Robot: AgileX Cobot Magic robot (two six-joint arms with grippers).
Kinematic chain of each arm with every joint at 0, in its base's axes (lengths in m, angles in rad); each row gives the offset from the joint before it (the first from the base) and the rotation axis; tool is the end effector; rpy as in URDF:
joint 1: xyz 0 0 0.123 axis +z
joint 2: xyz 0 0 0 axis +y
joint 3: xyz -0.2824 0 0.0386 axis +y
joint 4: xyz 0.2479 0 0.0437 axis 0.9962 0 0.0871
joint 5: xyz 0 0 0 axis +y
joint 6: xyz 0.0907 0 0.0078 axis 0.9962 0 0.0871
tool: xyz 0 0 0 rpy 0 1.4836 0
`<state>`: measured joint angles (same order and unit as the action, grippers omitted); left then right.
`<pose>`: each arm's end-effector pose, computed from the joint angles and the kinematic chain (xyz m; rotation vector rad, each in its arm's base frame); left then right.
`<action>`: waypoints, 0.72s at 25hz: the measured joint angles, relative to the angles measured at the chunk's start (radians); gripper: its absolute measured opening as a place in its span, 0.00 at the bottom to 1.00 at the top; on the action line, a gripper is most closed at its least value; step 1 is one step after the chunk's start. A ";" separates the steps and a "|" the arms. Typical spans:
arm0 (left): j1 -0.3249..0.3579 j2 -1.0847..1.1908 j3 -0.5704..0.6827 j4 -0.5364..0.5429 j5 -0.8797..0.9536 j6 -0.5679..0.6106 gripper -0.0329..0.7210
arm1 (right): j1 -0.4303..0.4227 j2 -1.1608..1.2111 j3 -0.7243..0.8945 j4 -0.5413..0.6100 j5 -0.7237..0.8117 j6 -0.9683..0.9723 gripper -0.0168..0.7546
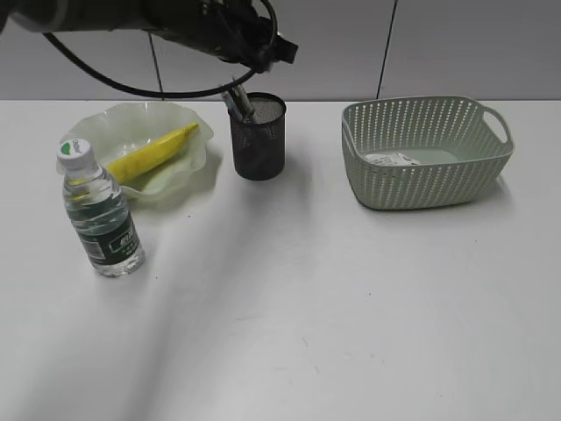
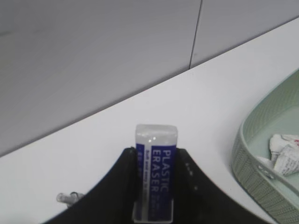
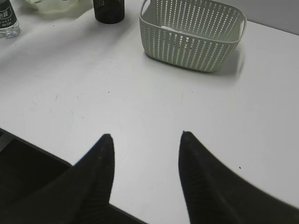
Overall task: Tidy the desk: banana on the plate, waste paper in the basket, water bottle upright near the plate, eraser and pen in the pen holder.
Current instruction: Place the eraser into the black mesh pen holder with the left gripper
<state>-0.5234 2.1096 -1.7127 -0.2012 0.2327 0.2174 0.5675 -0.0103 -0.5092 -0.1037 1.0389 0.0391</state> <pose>0.4323 -0.2544 0.2434 0.5992 2.0413 -0.3475 -0.0015 -0.0106 0.2818 -0.5201 1.9402 0.2659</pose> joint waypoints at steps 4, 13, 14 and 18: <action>0.010 0.059 0.000 -0.034 -0.019 0.000 0.28 | 0.000 0.000 0.000 0.000 0.000 0.000 0.50; 0.038 0.092 0.001 -0.083 -0.021 -0.001 0.30 | 0.000 0.000 0.000 0.000 0.000 -0.001 0.50; 0.039 0.092 0.001 -0.087 -0.021 -0.001 0.32 | 0.000 0.000 0.000 0.000 0.000 -0.001 0.50; 0.040 0.092 0.001 -0.094 -0.023 -0.001 0.43 | 0.000 0.000 0.000 0.000 0.000 -0.001 0.50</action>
<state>-0.4838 2.2020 -1.7117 -0.2947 0.2102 0.2165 0.5675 -0.0103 -0.5092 -0.1037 1.0389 0.0382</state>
